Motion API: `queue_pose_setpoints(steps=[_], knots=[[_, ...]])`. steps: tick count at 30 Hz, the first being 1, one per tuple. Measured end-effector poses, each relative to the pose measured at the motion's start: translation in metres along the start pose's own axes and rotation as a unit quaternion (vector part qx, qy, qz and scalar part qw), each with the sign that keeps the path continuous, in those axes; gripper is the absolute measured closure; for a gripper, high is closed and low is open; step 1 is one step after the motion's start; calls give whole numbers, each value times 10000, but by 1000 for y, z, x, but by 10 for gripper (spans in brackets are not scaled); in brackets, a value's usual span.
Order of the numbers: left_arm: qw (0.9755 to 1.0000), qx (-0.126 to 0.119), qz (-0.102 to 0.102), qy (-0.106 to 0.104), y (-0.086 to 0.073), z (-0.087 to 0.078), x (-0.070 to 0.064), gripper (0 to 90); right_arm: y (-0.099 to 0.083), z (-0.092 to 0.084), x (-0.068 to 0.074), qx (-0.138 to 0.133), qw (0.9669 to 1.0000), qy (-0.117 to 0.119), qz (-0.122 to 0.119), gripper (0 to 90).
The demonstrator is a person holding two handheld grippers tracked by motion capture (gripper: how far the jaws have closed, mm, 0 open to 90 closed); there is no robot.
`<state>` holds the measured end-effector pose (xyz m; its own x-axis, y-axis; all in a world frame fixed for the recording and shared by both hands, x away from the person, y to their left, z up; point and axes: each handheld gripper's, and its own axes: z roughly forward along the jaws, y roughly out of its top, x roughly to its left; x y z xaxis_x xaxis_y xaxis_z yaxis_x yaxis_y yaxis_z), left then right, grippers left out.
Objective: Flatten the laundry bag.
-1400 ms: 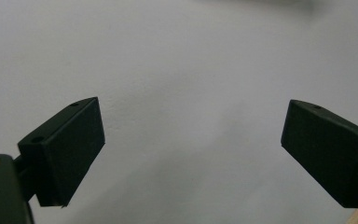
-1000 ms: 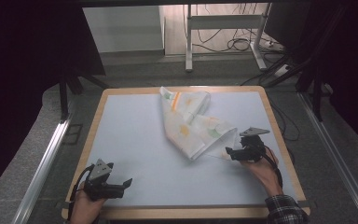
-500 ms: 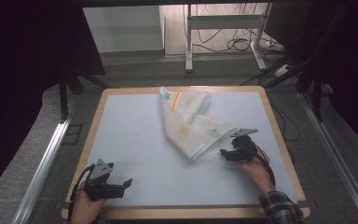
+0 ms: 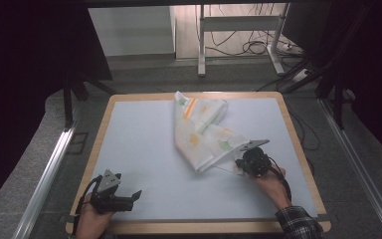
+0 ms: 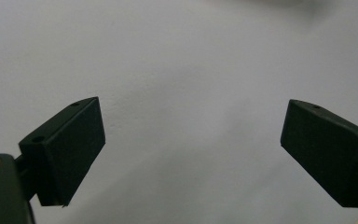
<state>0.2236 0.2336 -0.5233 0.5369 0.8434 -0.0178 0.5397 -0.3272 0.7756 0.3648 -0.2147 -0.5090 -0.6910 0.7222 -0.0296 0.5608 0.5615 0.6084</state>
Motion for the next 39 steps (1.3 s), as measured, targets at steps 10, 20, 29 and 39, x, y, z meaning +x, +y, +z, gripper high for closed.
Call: queue_pose_setpoints(steps=[10, 20, 29, 39], knots=[[9996, -103, -72, -243, 1, 0, -1, 36, -6, -13, 44, -40, 9964, 691, -489, 878], [9988, -214, 188, -388, 26, 15, -19, 85, -15, -23, 43, -42, 9972, 658, -367, 642], [9966, -238, 357, -698, 59, 42, -34, 111, -25, -40, 28, -189, 9983, 532, -166, 543], [9922, -156, 706, -1015, 100, 78, -64, 96, -36, -48, 12, -200, 9989, 416, 2, 478]])
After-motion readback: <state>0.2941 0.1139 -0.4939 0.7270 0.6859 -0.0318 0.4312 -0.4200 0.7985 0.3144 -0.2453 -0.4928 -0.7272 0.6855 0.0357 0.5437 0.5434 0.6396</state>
